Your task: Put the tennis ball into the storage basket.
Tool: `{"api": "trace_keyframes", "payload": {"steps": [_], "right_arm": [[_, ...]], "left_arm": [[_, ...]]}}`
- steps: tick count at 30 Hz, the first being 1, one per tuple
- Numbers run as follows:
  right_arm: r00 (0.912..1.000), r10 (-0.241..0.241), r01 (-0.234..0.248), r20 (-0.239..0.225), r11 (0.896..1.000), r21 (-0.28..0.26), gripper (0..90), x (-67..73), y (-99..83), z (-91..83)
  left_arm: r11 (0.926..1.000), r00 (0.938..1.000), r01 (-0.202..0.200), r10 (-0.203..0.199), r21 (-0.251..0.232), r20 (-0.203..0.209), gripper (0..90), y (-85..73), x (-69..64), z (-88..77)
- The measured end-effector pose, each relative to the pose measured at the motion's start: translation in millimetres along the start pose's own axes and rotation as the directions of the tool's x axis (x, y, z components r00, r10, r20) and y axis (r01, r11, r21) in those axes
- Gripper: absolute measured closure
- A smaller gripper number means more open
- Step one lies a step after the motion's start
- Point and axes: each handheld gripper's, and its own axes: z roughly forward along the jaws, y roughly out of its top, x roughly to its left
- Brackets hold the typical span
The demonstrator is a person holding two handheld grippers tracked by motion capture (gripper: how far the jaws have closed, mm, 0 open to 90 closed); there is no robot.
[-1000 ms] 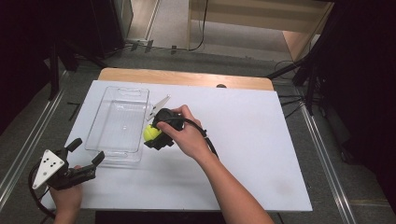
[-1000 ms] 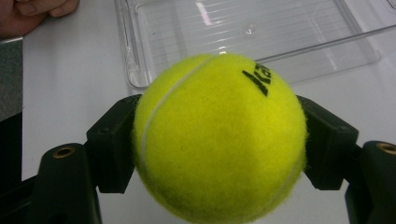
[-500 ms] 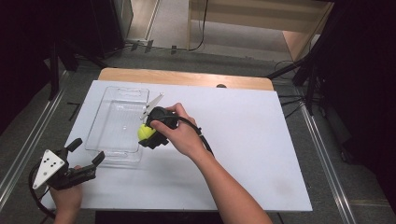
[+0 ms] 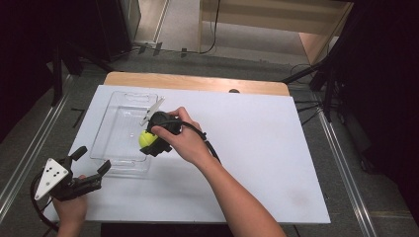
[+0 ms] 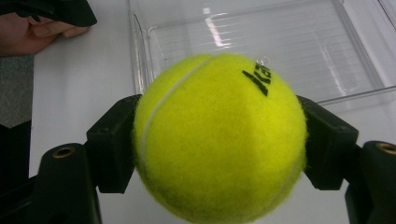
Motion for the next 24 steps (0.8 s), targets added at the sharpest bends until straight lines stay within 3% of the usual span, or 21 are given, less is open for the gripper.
{"api": "trace_keyframes", "payload": {"steps": [24], "right_arm": [[0.9995, -0.021, 0.021, -0.022, 1.000, 0.020, 23.5, 1.0, 19.0, 17.6]], "left_arm": [[1.0000, 1.0000, 0.002, -0.002, 0.001, 0.000, 11.1, 0.0, -0.8, 0.4]]}}
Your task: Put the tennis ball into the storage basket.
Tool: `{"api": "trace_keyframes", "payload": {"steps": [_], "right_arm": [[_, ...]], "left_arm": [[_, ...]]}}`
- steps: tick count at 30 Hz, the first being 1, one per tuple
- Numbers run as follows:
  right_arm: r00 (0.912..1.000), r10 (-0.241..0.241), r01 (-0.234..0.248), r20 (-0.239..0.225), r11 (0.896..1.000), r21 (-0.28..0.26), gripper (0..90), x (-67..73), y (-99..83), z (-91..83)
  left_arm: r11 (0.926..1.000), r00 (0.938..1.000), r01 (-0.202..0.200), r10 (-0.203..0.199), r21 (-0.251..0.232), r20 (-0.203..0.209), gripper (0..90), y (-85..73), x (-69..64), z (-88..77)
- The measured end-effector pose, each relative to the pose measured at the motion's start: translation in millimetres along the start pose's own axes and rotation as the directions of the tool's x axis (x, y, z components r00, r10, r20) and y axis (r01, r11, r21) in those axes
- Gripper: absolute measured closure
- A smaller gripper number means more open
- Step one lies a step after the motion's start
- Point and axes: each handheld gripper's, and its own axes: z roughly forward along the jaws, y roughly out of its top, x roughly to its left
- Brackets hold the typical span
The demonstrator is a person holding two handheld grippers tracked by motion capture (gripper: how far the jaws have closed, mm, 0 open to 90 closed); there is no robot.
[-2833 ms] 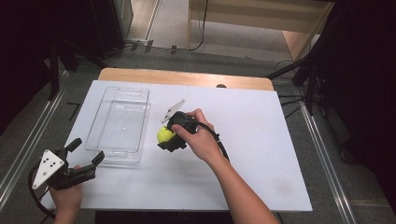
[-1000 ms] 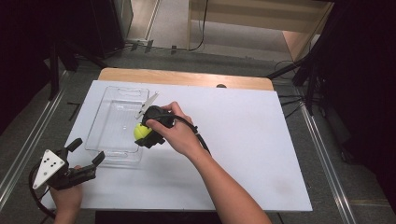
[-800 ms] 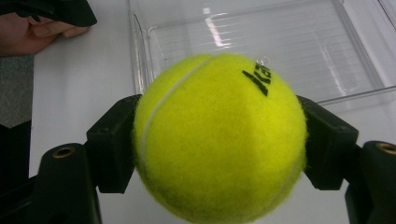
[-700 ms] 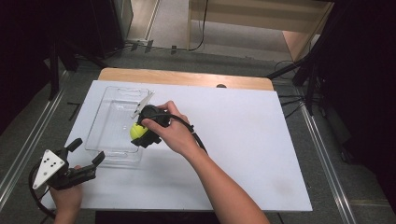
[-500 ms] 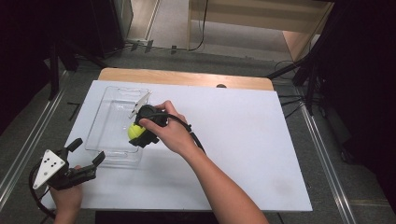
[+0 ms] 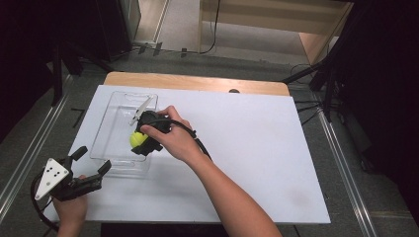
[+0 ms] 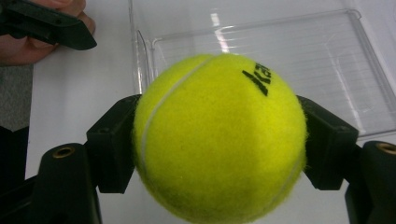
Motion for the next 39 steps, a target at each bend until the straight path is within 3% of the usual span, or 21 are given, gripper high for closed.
{"api": "trace_keyframes", "payload": {"steps": [39], "right_arm": [[0.9993, -0.030, 0.031, -0.024, 0.998, 0.048, 23.4, -14.8, 10.5, 32.9]], "left_arm": [[1.0000, 1.0000, -0.002, 0.002, -0.003, 0.003, 11.1, 0.0, 0.8, -0.3]]}}
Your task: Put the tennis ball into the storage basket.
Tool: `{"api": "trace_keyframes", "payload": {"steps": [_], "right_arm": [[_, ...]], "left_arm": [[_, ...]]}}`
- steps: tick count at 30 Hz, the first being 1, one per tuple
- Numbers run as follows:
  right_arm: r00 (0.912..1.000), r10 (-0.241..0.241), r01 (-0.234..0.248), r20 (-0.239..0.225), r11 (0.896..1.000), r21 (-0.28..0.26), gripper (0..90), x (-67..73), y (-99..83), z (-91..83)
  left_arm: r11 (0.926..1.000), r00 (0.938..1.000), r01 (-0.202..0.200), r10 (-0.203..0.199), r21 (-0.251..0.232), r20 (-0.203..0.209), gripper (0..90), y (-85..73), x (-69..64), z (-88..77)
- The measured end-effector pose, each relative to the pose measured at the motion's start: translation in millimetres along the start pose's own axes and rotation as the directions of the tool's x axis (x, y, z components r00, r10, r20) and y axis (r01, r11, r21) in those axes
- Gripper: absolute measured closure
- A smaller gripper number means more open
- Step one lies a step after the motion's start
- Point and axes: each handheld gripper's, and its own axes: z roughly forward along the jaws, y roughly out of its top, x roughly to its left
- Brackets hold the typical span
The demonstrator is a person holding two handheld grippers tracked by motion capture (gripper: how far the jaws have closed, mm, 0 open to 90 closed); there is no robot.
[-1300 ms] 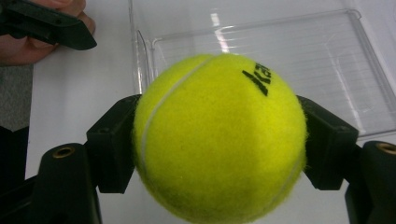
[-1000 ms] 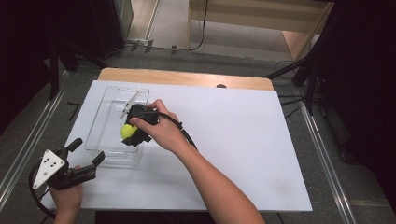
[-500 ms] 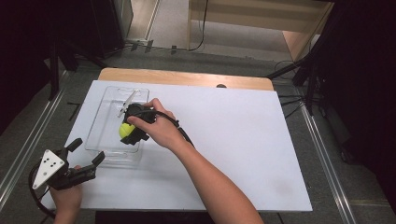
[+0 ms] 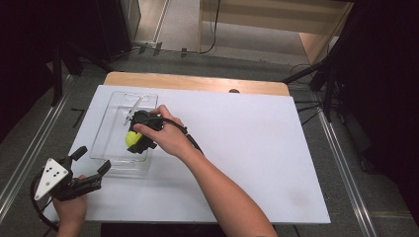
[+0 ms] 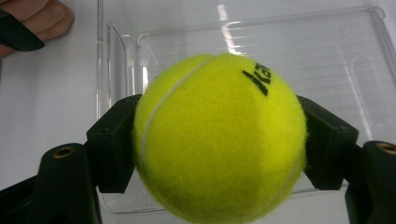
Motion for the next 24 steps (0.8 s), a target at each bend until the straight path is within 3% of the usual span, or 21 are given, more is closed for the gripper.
{"api": "trace_keyframes", "payload": {"steps": [15, 24], "right_arm": [[0.9982, -0.059, 0.059, -0.003, 0.998, -0.001, 23.4, -4.5, -1.4, 11.4], [0.9985, -0.053, 0.054, -0.008, 0.998, 0.029, 23.4, -4.5, -1.7, 17.2]], "left_arm": [[1.0000, 1.0000, -0.003, 0.003, 0.003, -0.002, 11.1, 0.1, -0.1, -0.2], [1.0000, 1.0000, -0.002, 0.002, -0.001, 0.002, 11.1, 0.0, 0.4, -0.1]]}}
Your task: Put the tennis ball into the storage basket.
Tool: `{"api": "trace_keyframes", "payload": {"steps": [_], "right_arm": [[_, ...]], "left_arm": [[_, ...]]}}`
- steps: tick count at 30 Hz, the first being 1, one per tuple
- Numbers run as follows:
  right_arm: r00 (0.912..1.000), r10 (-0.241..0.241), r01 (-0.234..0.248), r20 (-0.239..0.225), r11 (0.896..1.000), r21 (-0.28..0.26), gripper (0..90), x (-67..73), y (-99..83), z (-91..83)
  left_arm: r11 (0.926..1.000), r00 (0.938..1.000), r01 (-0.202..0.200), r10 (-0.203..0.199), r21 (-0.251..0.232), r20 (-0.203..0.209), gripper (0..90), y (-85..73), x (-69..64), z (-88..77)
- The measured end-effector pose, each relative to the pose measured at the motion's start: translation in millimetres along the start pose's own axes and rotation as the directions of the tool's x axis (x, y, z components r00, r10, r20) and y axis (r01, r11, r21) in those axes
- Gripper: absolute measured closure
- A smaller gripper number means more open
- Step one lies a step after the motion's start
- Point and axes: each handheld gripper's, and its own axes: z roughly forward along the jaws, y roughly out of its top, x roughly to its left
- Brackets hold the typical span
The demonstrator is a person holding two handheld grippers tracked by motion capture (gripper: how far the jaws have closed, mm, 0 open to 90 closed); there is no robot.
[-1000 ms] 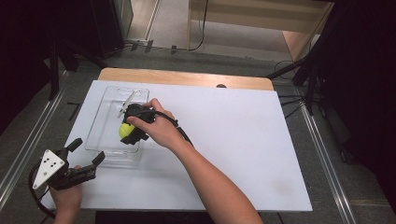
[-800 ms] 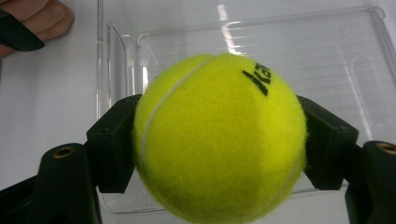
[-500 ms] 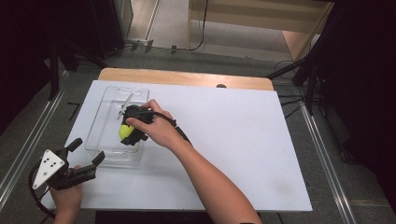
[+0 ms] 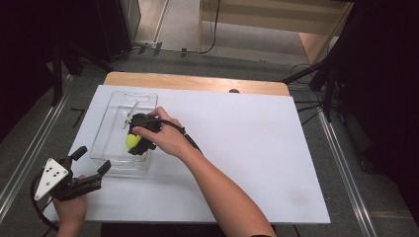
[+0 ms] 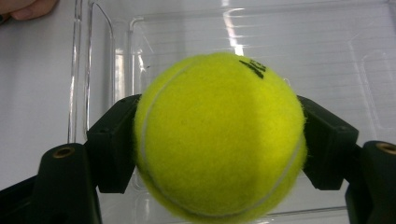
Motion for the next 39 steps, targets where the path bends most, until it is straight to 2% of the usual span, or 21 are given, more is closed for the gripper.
{"api": "trace_keyframes", "payload": {"steps": [7, 10, 11, 13, 25, 26, 39], "right_arm": [[1.0000, -0.005, 0.005, 0.002, 1.000, 0.022, 22.8, 2.9, 0.6, 2.5], [0.9999, -0.016, 0.016, -0.006, 1.000, 0.016, 17.4, 3.5, 0.6, 2.5], [1.0000, -0.004, 0.004, -0.007, 1.000, 0.017, 16.2, 4.0, 0.7, -0.2], [1.0000, -0.009, 0.009, 0.001, 1.000, -0.003, 16.2, 3.5, 0.8, -2.9], [0.9994, 0.018, -0.017, 0.031, 0.999, -0.042, 16.2, 8.5, -3.7, -26.3], [0.9996, 0.009, -0.008, 0.027, 0.999, -0.047, 16.2, 8.2, -4.7, -27.3], [0.9975, 0.057, -0.054, 0.041, 0.995, -0.079, 16.2, 10.9, -24.0, -47.5]], "left_arm": [[1.0000, 1.0000, 0.001, -0.001, 0.000, 0.000, 11.1, 0.0, -0.1, 0.0], [1.0000, 1.0000, 0.000, 0.000, 0.000, 0.000, 11.1, 0.0, 0.0, 0.0], [1.0000, 1.0000, 0.000, 0.000, 0.000, 0.000, 11.1, 0.1, 0.0, -0.1], [1.0000, 1.0000, 0.000, 0.000, 0.001, 0.000, 11.1, 0.0, -0.2, -0.1], [1.0000, 1.0000, 0.003, -0.003, 0.001, -0.005, 11.1, 0.1, -0.7, 0.3], [1.0000, 1.0000, 0.001, -0.001, 0.004, -0.006, 11.1, 0.1, -0.7, 0.2], [1.0000, 1.0000, 0.001, -0.001, 0.002, -0.006, 11.1, 0.1, -0.8, 0.7]]}}
